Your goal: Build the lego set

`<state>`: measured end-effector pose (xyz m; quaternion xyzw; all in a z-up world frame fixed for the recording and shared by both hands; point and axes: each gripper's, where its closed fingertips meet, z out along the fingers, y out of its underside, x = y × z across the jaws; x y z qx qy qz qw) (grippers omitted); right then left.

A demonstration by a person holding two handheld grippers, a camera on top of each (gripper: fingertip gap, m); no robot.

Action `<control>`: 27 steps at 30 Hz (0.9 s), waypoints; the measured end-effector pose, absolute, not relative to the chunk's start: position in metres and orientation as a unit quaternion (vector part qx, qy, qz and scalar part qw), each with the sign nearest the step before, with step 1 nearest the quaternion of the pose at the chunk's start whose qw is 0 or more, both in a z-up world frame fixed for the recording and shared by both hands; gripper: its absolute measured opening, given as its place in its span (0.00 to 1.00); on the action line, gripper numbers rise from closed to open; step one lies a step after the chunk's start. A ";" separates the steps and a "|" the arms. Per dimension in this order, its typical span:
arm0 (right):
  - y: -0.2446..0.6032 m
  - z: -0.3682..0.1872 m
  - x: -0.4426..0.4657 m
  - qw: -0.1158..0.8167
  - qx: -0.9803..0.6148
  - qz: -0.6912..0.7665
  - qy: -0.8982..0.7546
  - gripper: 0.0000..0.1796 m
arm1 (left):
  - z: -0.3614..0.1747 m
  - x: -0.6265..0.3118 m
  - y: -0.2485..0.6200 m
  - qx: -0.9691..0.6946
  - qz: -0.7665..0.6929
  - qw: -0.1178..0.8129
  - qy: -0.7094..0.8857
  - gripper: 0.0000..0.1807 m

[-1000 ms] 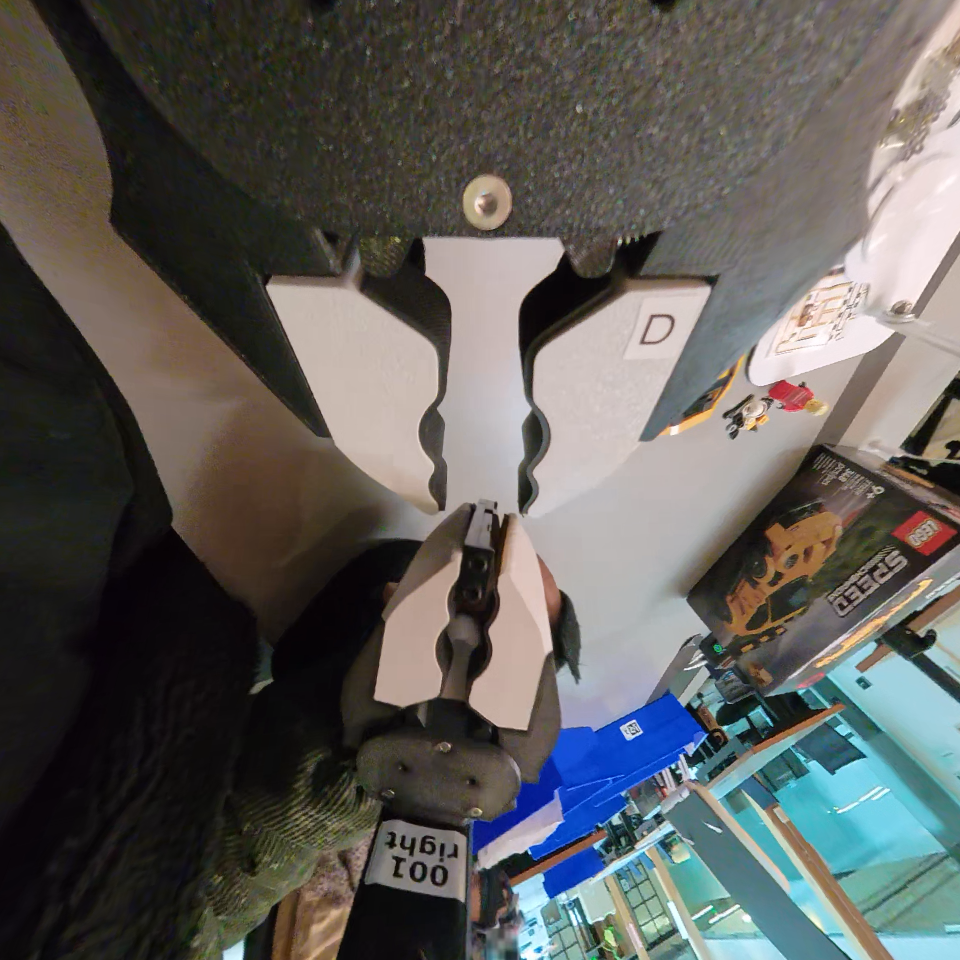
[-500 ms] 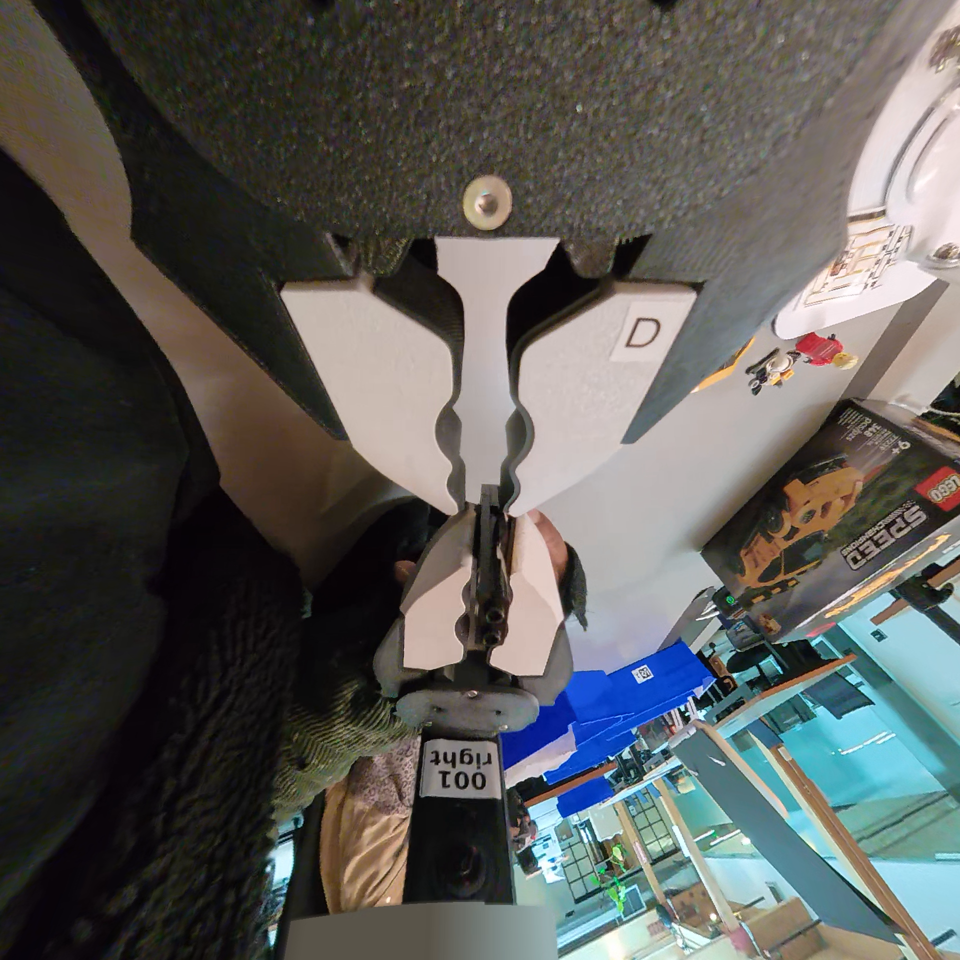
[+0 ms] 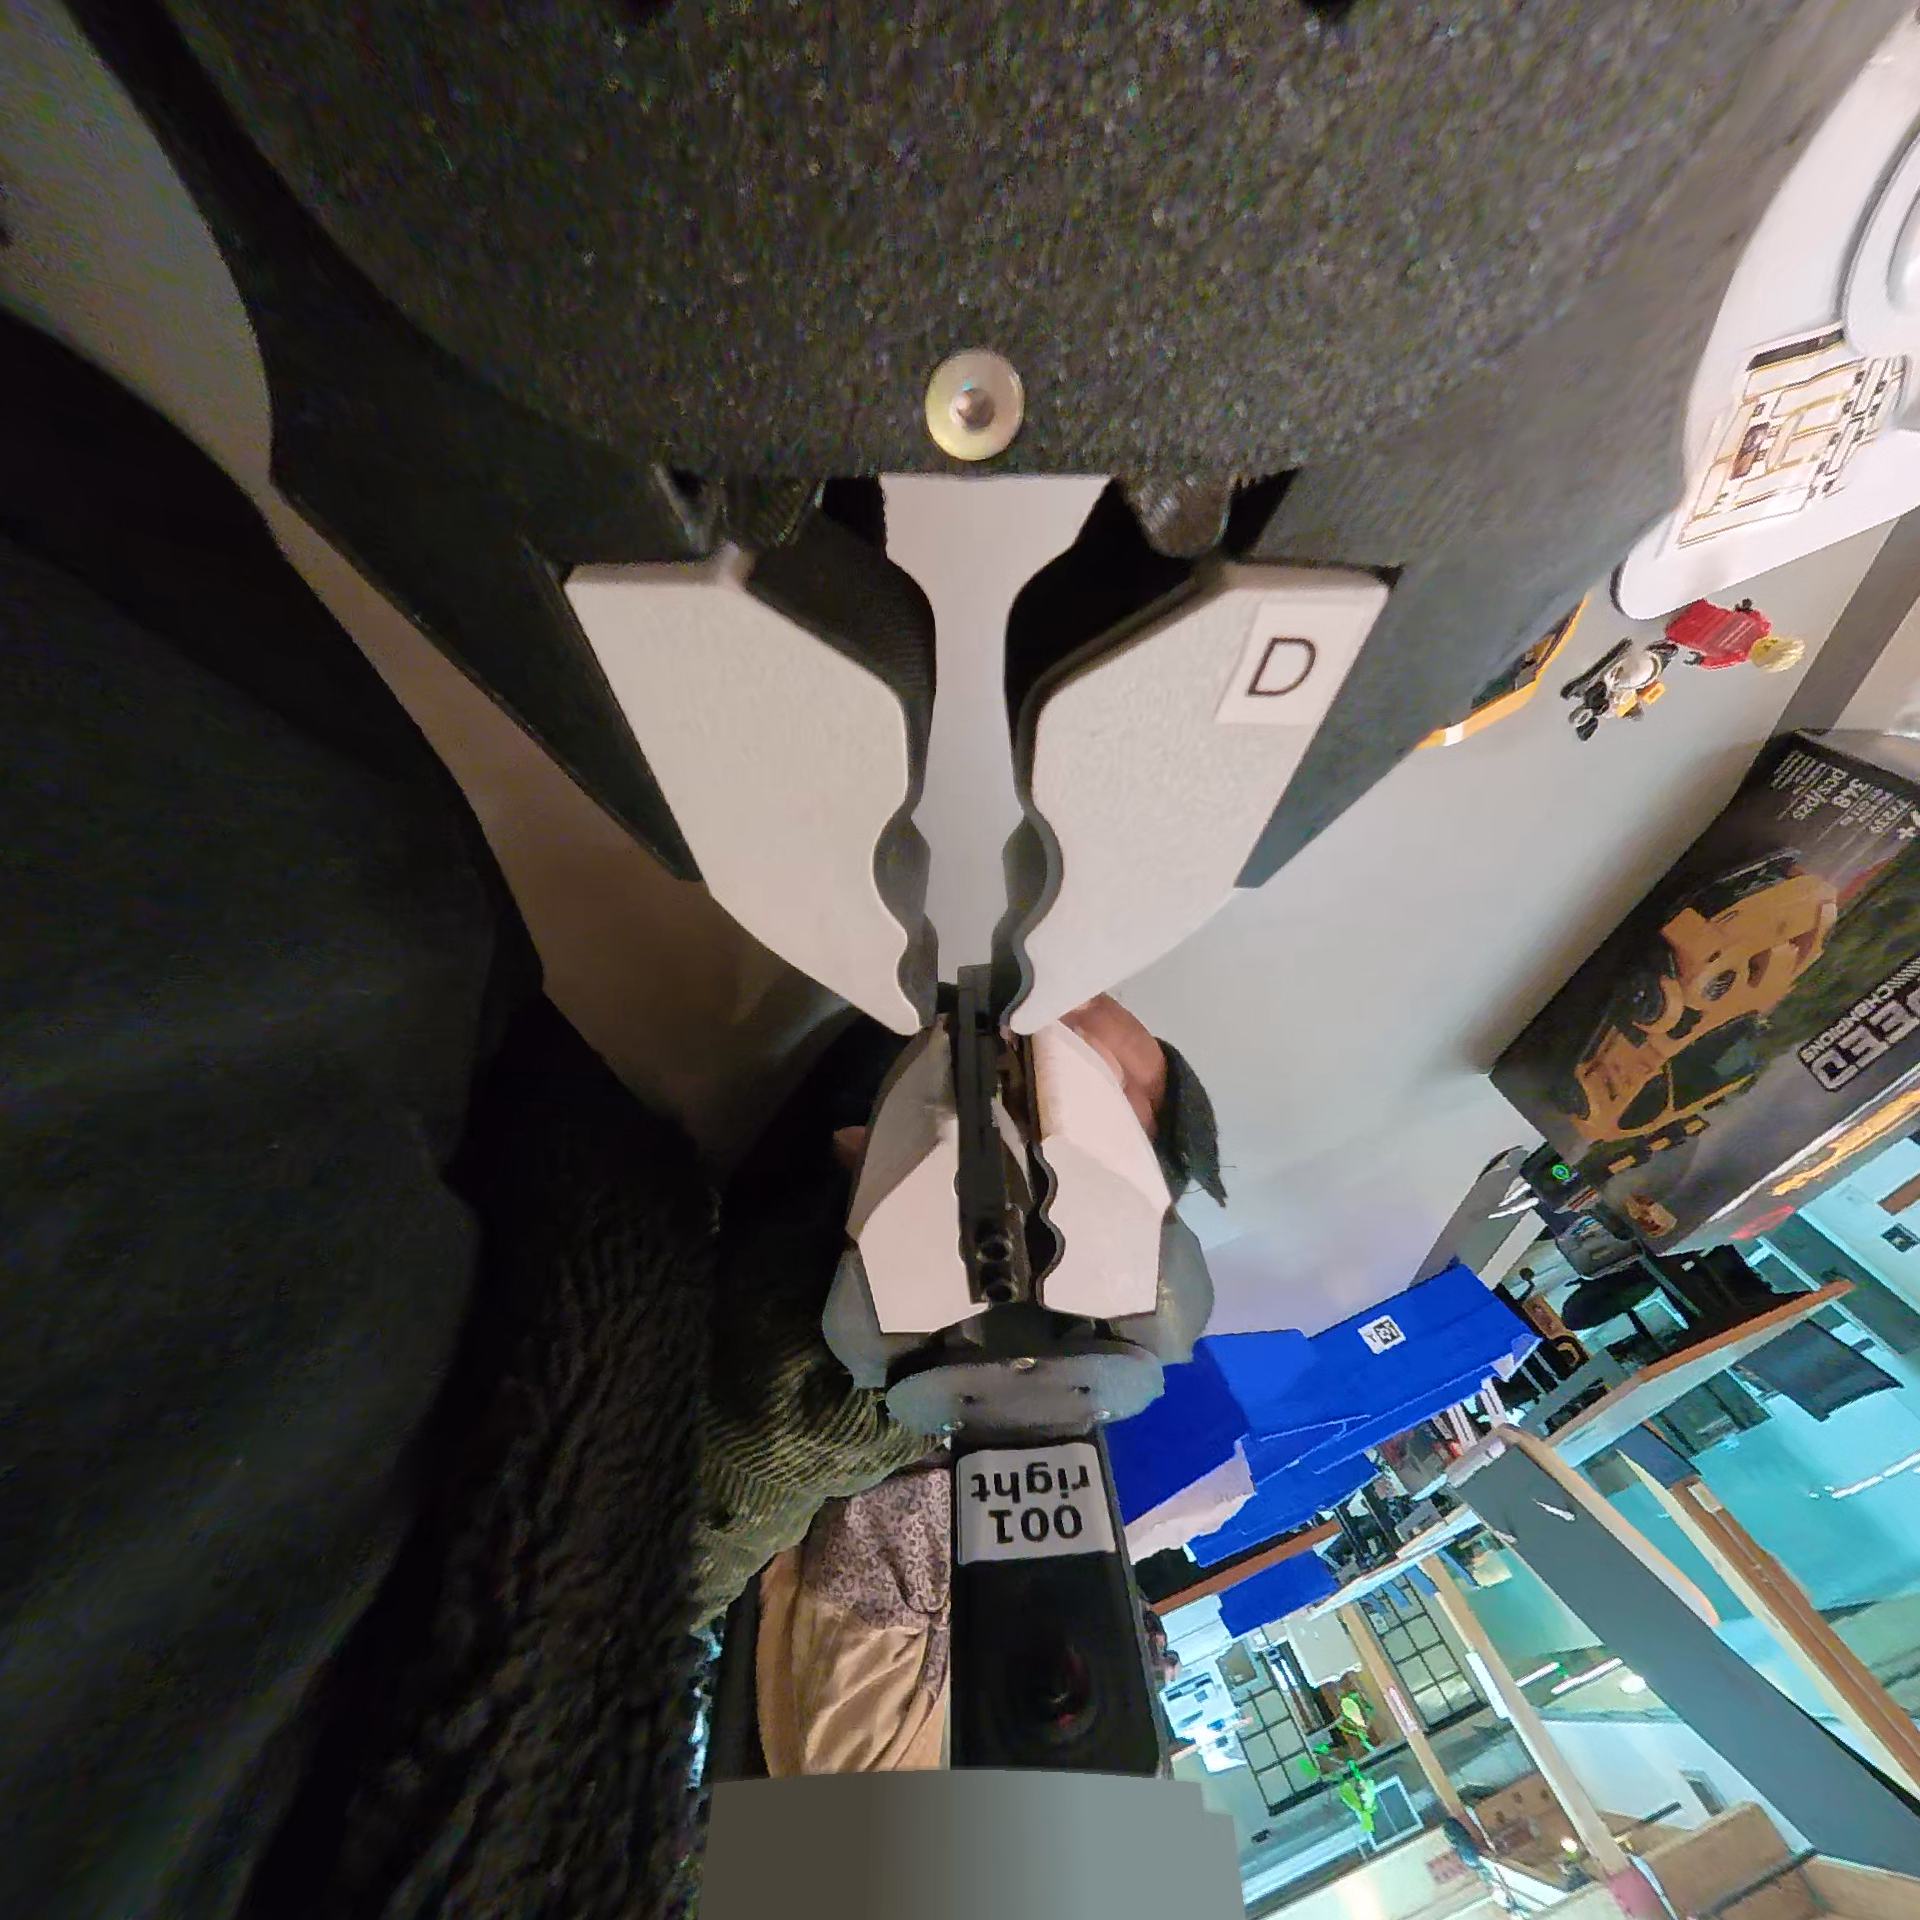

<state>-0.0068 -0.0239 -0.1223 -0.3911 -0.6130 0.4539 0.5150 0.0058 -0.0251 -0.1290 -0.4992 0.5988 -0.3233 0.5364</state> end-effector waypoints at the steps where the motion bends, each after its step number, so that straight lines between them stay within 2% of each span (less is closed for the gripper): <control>1: -0.025 -0.122 -0.007 0.513 -0.391 0.458 -0.612 0.06 | -0.129 0.006 -0.026 -0.498 -0.326 0.534 0.601 0.04; 12: -0.024 -0.125 -0.008 0.507 -0.399 0.472 -0.601 0.06 | -0.132 0.004 -0.026 -0.503 -0.322 0.527 0.605 0.04; 27: -0.017 -0.124 -0.007 0.534 -0.379 0.401 -0.640 0.05 | -0.119 -0.002 -0.021 -0.492 -0.317 0.561 0.585 0.05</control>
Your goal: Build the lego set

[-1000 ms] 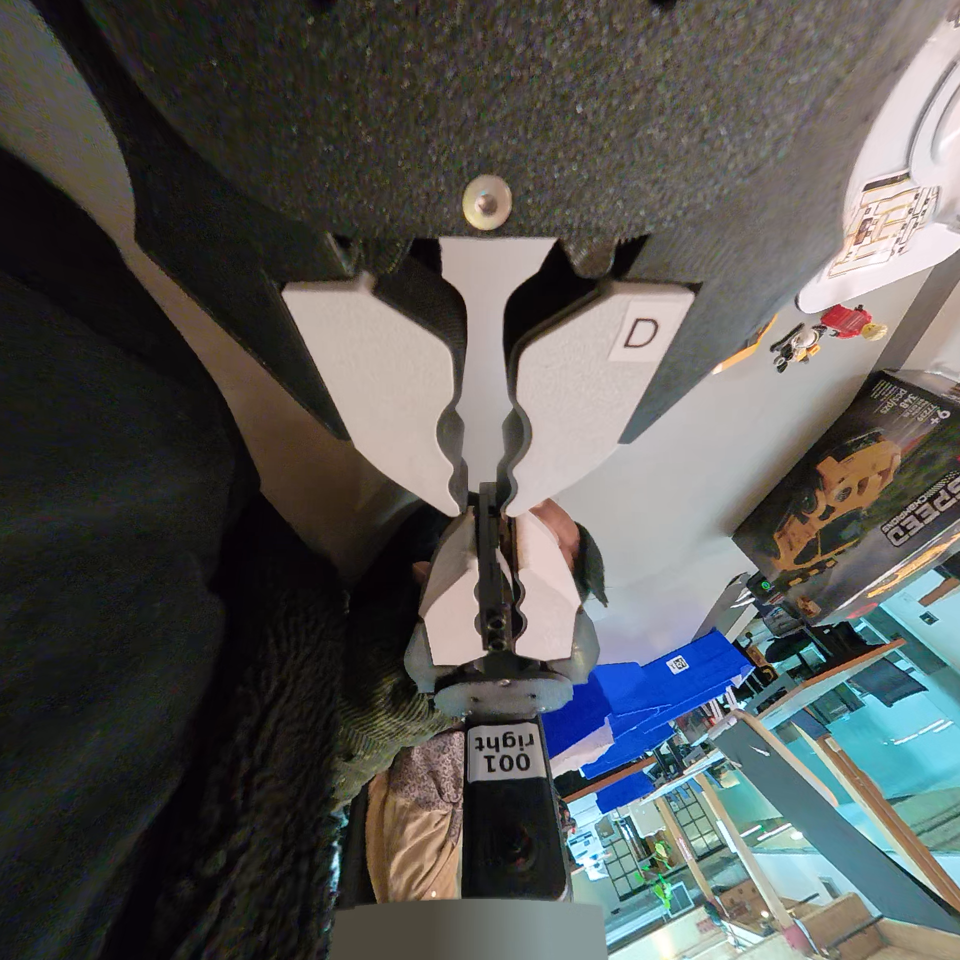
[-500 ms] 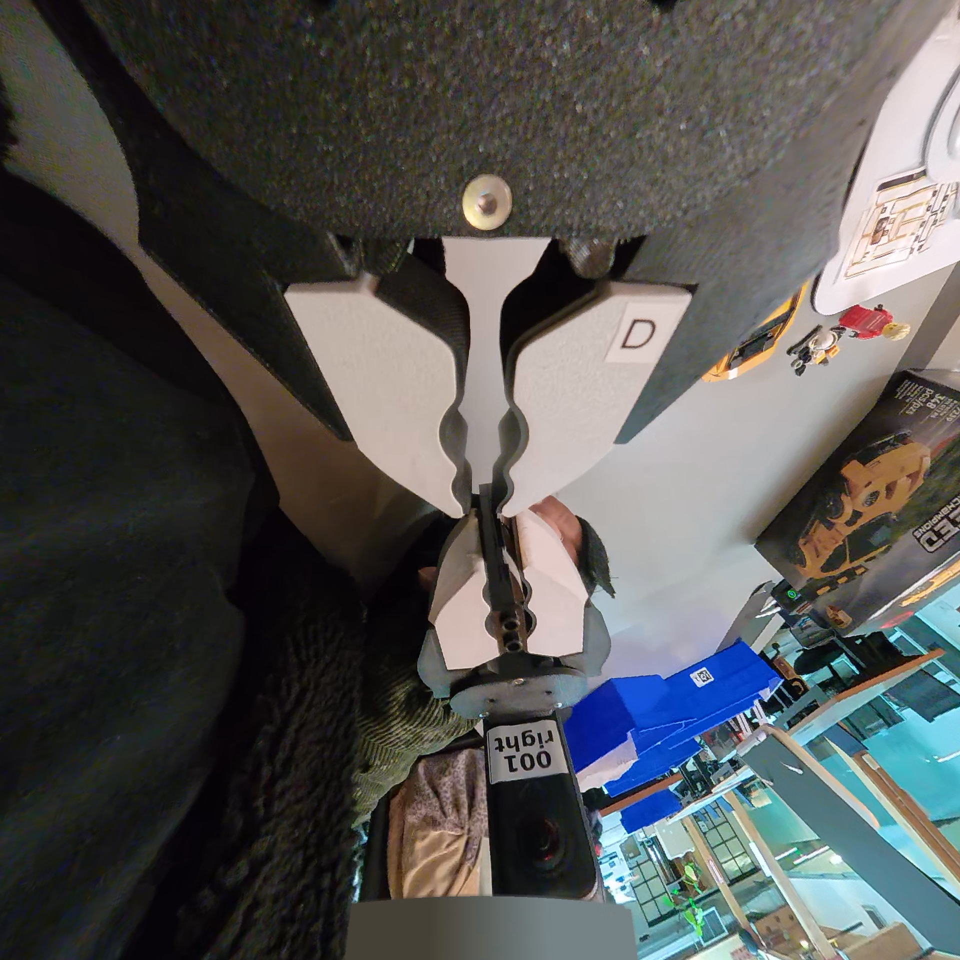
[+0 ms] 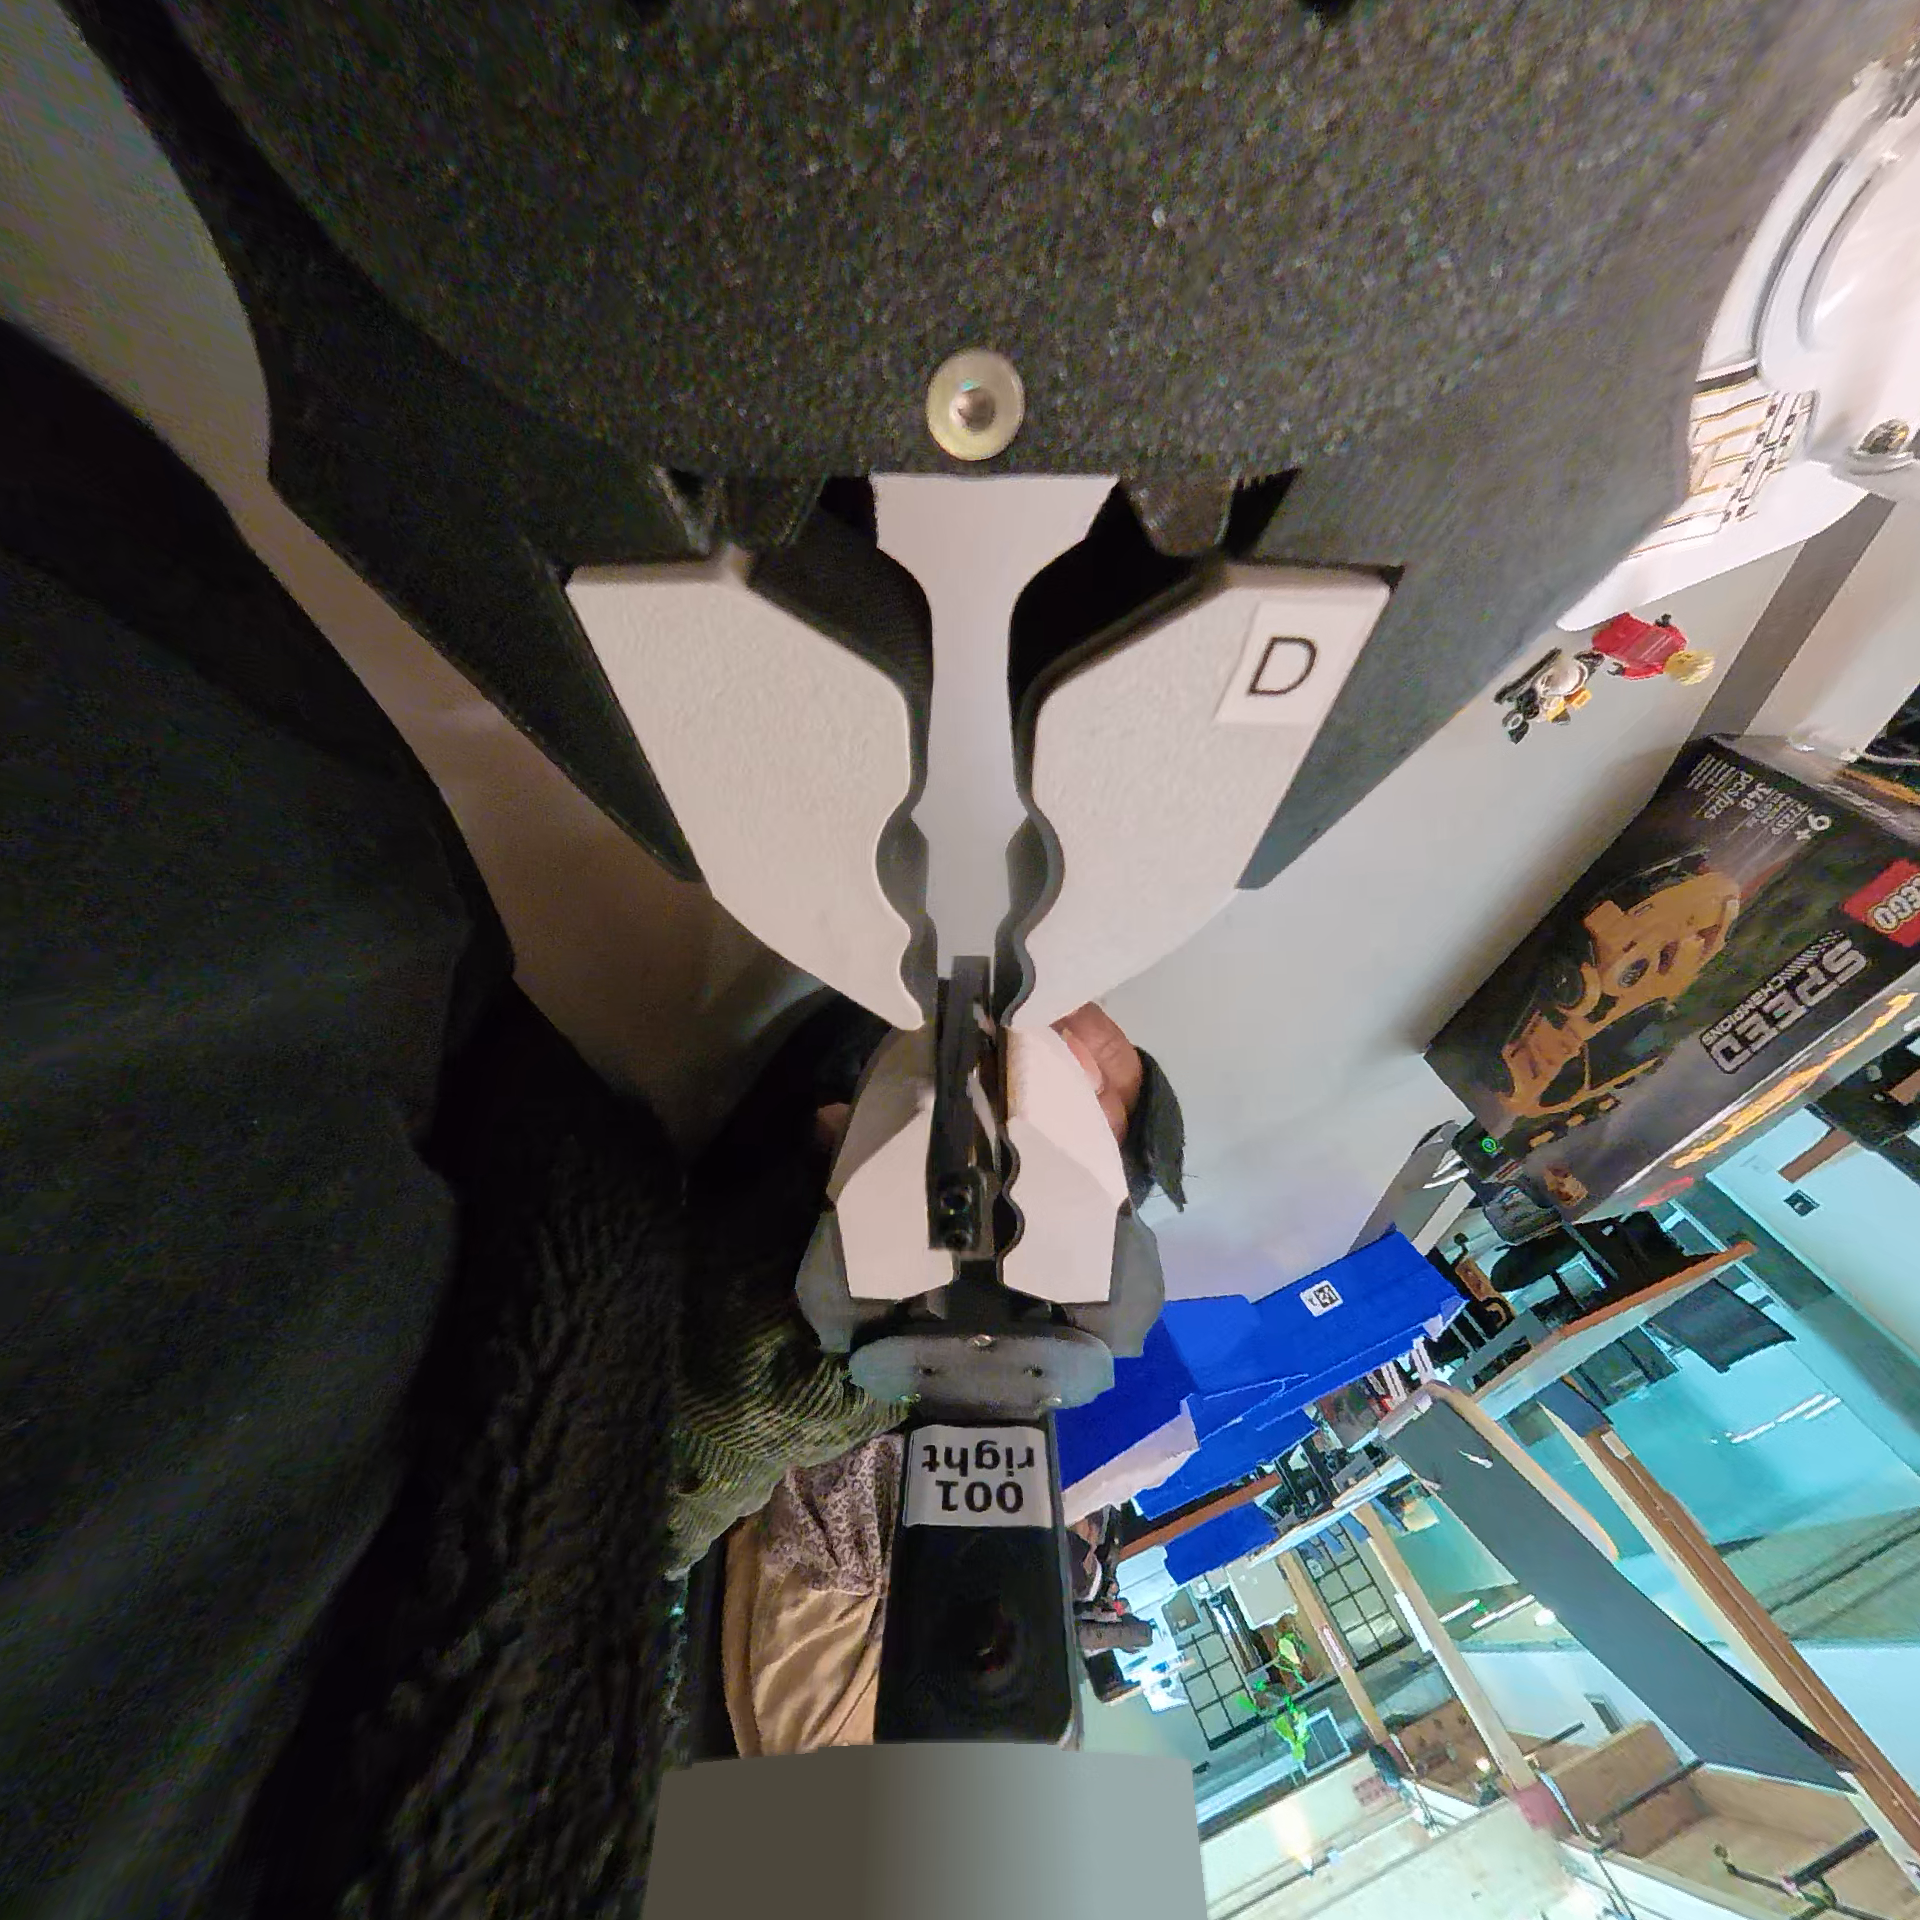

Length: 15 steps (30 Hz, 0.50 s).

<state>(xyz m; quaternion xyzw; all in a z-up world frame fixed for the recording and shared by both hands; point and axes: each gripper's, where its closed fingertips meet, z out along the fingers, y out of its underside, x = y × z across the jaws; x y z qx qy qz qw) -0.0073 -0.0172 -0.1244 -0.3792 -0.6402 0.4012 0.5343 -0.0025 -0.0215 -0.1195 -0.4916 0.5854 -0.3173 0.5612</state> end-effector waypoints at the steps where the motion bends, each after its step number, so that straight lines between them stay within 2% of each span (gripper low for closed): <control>1: -0.015 -0.126 -0.007 0.537 -0.380 0.390 -0.644 0.05 | -0.119 -0.003 -0.022 -0.490 -0.319 0.562 0.585 0.06; 7: -0.003 -0.140 -0.009 0.538 -0.391 0.329 -0.670 0.05 | -0.117 -0.002 -0.021 -0.484 -0.310 0.576 0.581 0.11; 10: -0.003 -0.144 -0.011 0.533 -0.391 0.321 -0.678 0.05 | -0.124 0.000 -0.016 -0.496 -0.283 0.577 0.584 0.06; 15: 0.000 -0.147 -0.013 0.519 -0.408 0.320 -0.680 0.06 | -0.124 -0.002 -0.013 -0.493 -0.270 0.583 0.587 0.05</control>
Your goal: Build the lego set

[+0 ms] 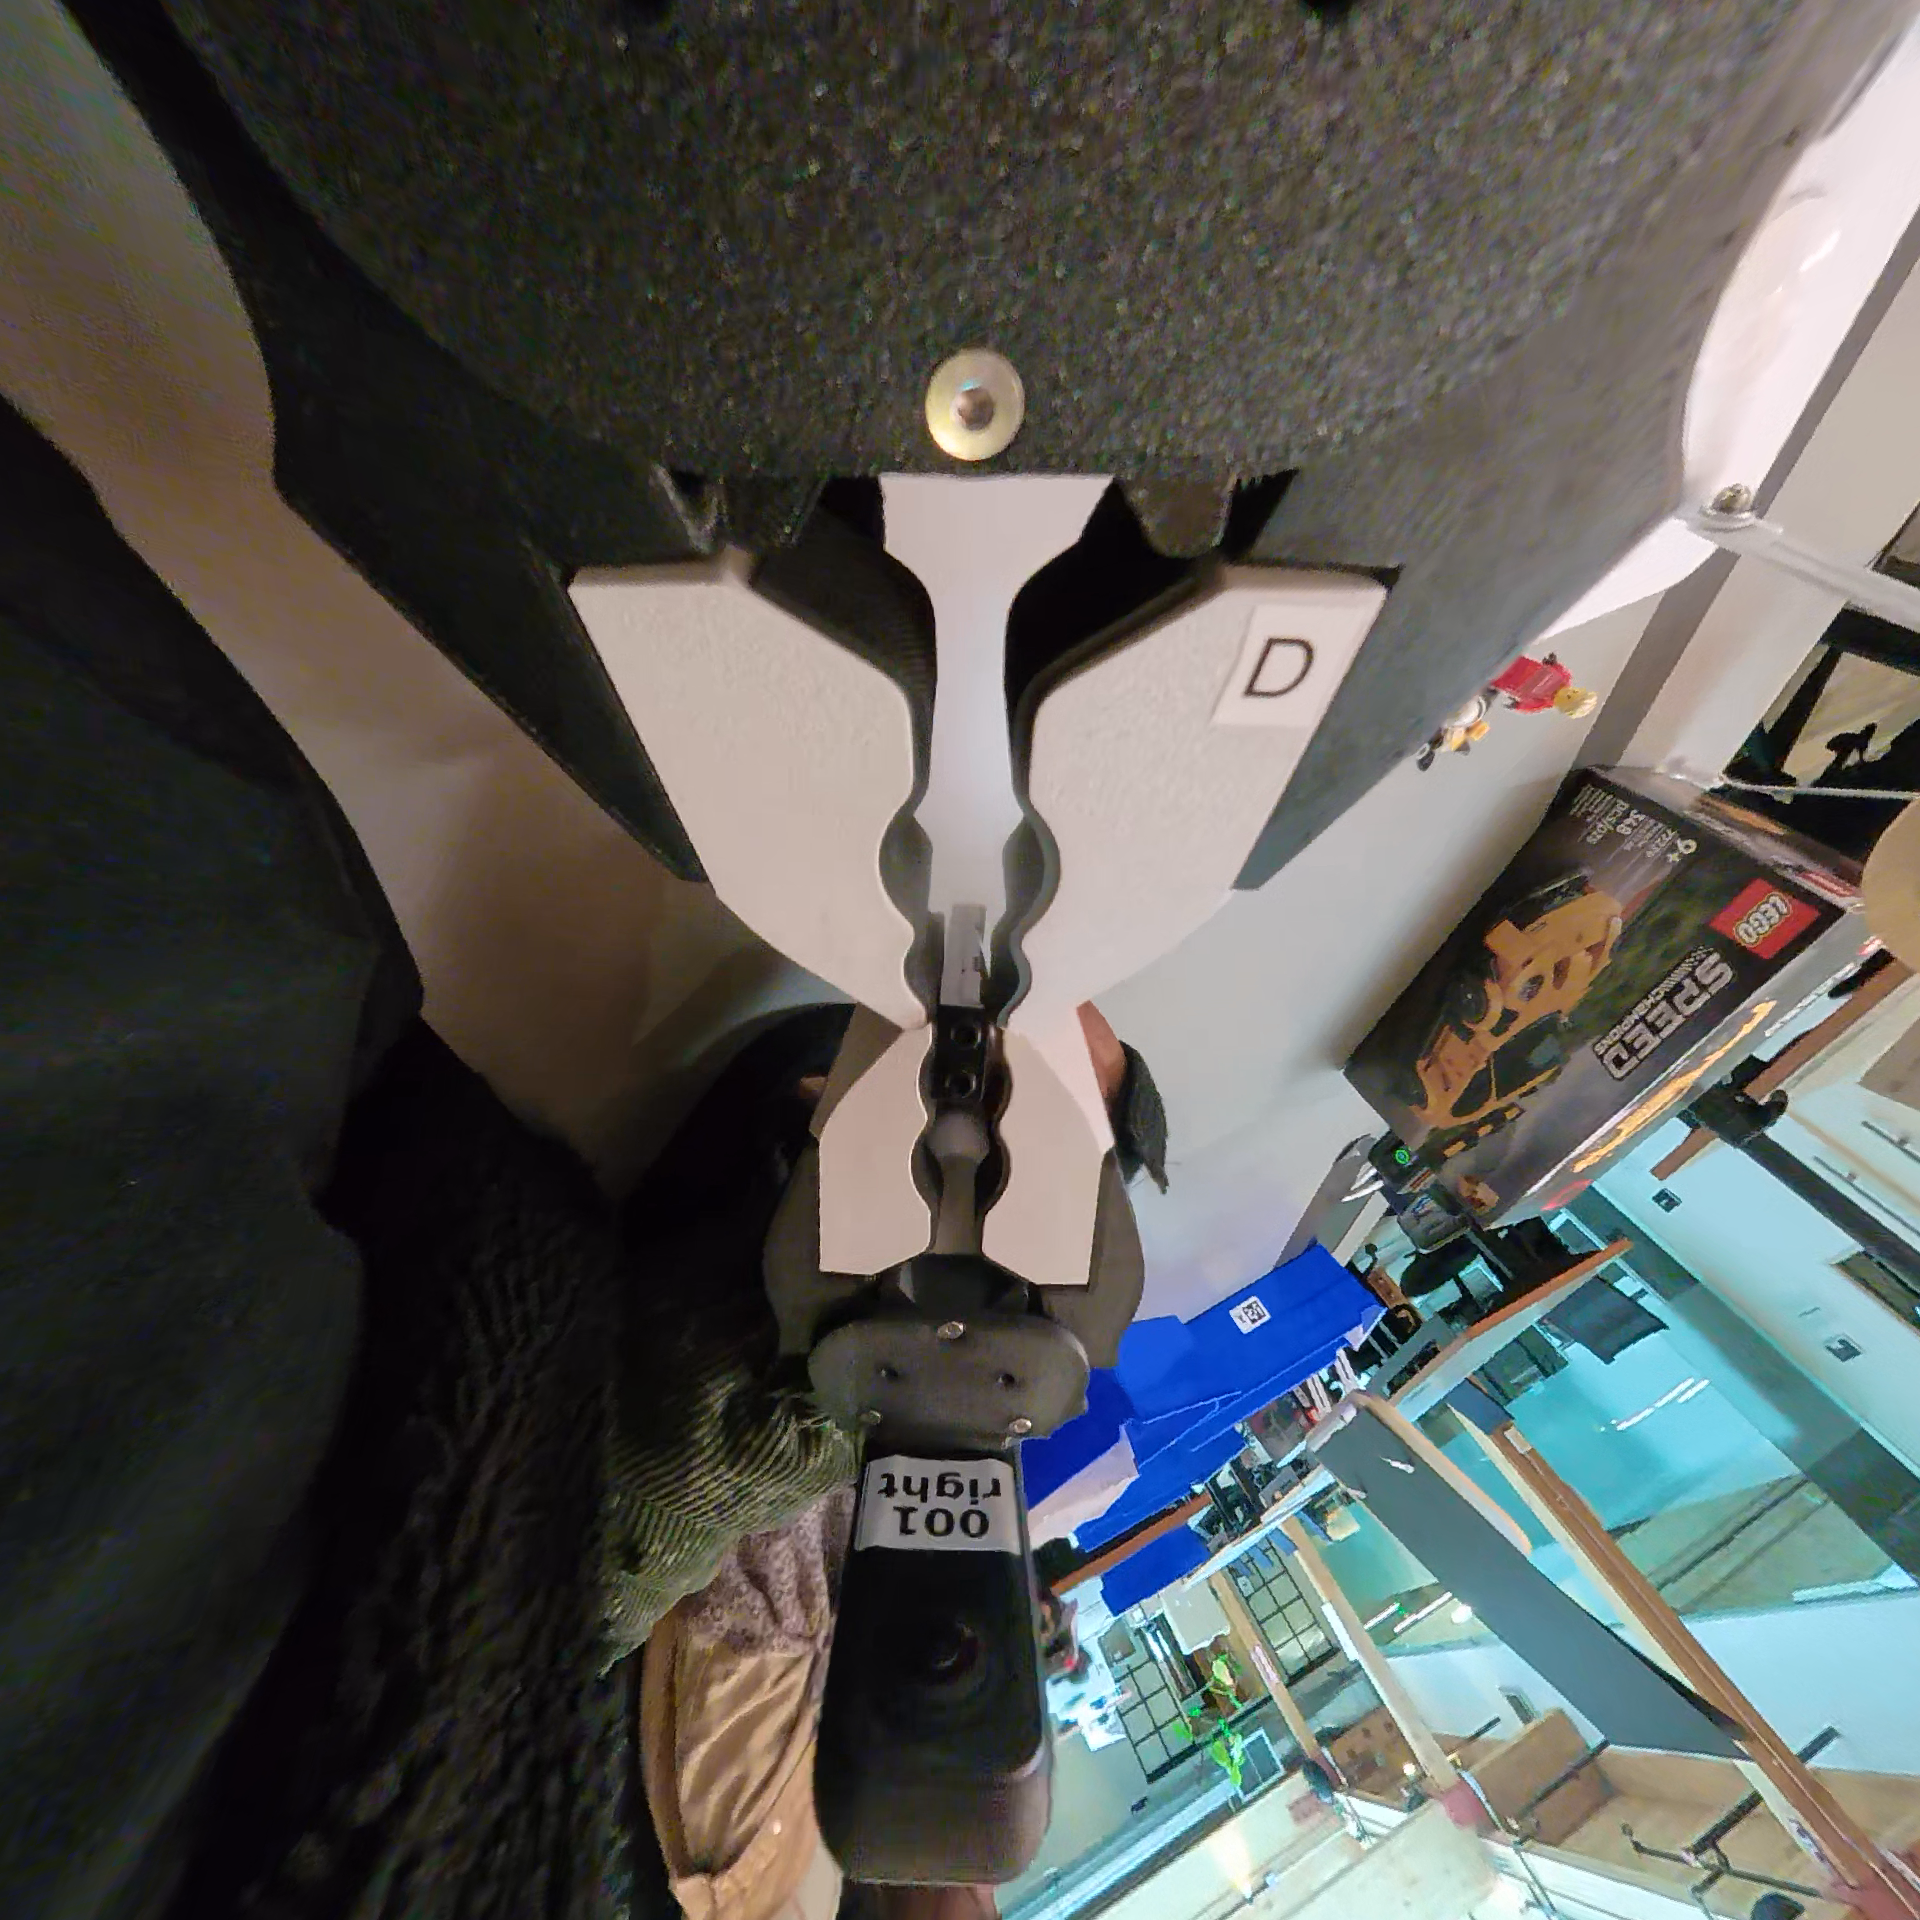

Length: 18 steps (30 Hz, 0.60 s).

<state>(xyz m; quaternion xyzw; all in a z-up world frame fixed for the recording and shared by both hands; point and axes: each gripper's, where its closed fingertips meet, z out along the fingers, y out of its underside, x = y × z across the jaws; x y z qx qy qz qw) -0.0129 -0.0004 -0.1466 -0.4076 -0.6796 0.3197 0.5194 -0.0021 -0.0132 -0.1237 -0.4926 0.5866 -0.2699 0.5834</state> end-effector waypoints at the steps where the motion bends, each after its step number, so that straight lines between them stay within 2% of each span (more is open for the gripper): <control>1: 0.001 -0.148 -0.013 0.514 -0.413 0.316 -0.682 0.09 | -0.123 -0.002 -0.014 -0.489 -0.270 0.586 0.587 0.05; 8: -0.004 -0.144 -0.014 0.508 -0.398 0.299 -0.703 0.11 | -0.120 0.000 -0.021 -0.462 -0.257 0.599 0.601 0.05; 12: -0.010 -0.145 -0.015 0.506 -0.381 0.290 -0.717 0.06 | -0.118 0.001 -0.024 -0.449 -0.252 0.605 0.607 0.04; 18: -0.013 -0.143 -0.017 0.510 -0.371 0.289 -0.720 0.05 | -0.115 0.001 -0.028 -0.441 -0.256 0.607 0.610 0.05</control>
